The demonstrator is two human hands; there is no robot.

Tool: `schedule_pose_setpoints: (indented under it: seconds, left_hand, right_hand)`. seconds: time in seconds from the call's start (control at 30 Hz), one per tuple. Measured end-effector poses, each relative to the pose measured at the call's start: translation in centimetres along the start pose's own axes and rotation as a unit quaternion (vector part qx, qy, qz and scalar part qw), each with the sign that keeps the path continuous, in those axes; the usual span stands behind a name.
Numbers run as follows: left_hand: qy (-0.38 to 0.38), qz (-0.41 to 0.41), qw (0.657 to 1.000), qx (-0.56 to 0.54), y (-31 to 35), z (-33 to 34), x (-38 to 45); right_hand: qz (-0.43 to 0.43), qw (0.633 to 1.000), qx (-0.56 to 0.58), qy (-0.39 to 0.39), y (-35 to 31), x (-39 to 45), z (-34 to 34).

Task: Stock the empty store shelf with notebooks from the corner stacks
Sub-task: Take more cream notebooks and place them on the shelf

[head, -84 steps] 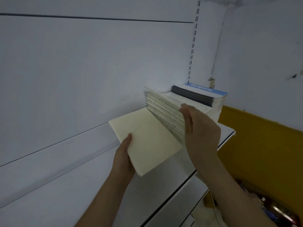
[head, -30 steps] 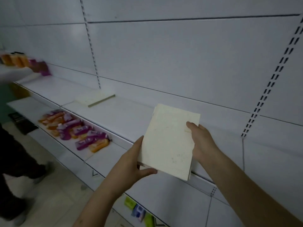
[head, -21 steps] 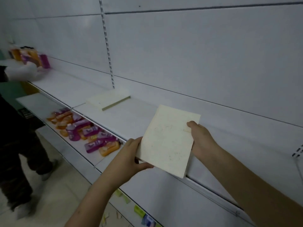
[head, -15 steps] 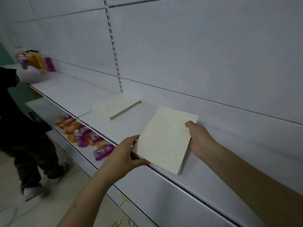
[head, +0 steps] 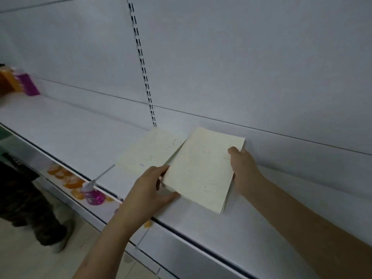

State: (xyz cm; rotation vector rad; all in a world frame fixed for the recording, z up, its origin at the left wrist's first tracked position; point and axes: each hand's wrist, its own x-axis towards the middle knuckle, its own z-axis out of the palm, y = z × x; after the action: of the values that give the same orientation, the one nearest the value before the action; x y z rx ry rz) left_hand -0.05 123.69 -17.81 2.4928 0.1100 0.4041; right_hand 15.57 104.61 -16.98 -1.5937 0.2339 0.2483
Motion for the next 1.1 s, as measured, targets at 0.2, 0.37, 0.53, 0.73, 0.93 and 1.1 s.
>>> schedule_pose_setpoints:
  seconds: [0.2, 0.37, 0.53, 0.73, 0.93, 1.1]
  left_hand:
    - [-0.024, 0.078, 0.985, 0.149, -4.9, 0.4, 2.1]
    - [-0.034, 0.136, 0.98, 0.141, -6.5, 0.6, 2.7]
    - [-0.026, 0.156, 0.981, 0.109, -7.1, 1.0, 3.0]
    - [-0.009, 0.172, 0.982, 0.073, -7.6, 1.4, 3.1]
    - [-0.031, 0.164, 0.982, 0.088, -7.8, 1.7, 3.1]
    - [-0.035, 0.159, 0.98, 0.115, -7.8, 1.5, 3.0]
  right_hand:
    - [-0.082, 0.97, -0.194, 0.119, 0.4, -0.8, 1.3]
    - [-0.103, 0.945, -0.281, 0.135, 2.5, -2.3, 1.3]
    - [-0.082, 0.941, -0.296, 0.138, 1.5, -2.4, 2.3]
    - [-0.072, 0.955, -0.26, 0.126, 1.0, -1.8, 2.5]
    - [-0.084, 0.969, -0.188, 0.133, 1.7, -2.3, 2.4]
    - [-0.135, 0.925, -0.341, 0.1, 3.5, -3.8, 3.5]
